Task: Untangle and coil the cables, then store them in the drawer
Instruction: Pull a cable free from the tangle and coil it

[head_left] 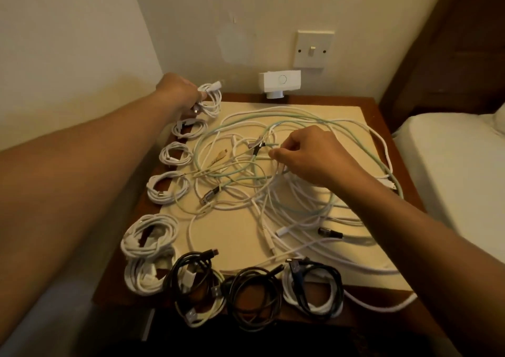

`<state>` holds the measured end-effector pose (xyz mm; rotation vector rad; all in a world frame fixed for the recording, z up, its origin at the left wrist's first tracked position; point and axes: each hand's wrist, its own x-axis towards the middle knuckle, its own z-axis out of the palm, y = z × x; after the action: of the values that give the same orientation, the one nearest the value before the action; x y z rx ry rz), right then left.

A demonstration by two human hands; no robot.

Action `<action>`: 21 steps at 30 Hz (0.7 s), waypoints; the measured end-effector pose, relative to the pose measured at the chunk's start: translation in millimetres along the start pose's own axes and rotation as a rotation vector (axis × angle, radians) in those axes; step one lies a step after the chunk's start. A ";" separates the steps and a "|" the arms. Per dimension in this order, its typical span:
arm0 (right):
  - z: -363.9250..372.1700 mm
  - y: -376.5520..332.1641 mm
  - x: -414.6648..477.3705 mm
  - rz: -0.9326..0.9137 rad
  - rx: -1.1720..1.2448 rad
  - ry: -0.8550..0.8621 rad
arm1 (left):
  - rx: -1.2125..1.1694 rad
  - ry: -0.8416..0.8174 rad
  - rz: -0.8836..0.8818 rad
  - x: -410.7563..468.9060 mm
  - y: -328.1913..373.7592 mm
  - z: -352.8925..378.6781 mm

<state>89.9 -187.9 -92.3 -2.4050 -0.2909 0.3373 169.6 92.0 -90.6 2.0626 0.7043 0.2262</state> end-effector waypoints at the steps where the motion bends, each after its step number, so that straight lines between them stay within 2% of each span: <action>1: -0.8 0.8 2.9 -0.001 0.004 -0.001 | 0.019 0.002 -0.031 10.2 -1.0 4.8; 4: -3.1 6.0 6.8 -0.020 0.069 0.002 | 0.176 0.043 -0.058 32.0 -7.7 13.6; 6: -8.4 7.2 5.3 -0.041 0.139 0.008 | 0.381 0.059 -0.015 35.7 -12.2 15.6; 8: -16.7 4.1 2.1 -0.068 0.233 0.007 | 0.454 0.063 0.026 33.5 -17.2 15.9; 16: -46.9 -28.5 -6.7 -0.195 0.480 0.106 | 0.350 0.021 0.214 -0.5 -11.4 -0.1; 21: -92.5 -72.2 -25.5 -0.314 0.599 0.152 | 0.169 -0.040 0.358 -54.4 41.1 -43.4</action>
<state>86.6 -197.4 27.4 -1.7515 -0.4226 0.0769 123.2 75.2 -26.6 2.3412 0.3339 0.3353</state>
